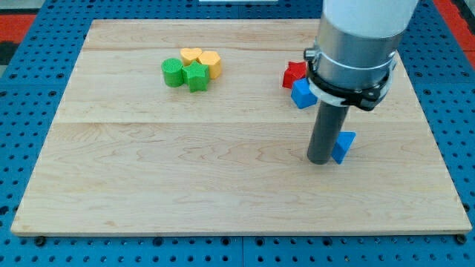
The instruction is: Move blue triangle towards the blue cube
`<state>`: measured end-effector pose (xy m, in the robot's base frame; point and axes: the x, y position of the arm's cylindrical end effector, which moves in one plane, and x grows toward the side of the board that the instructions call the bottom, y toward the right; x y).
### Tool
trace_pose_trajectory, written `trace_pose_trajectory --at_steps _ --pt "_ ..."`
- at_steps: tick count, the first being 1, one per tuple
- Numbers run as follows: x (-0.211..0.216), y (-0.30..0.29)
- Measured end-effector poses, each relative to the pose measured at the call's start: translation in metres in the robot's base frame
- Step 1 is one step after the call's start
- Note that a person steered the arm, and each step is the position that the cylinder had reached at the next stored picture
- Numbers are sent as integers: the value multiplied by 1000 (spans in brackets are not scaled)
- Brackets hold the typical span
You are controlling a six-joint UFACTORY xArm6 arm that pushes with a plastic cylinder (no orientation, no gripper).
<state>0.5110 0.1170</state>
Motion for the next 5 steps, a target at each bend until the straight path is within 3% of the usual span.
trace_pose_trajectory --at_steps 3,5 --pt "30 27" --pt "-39 3"
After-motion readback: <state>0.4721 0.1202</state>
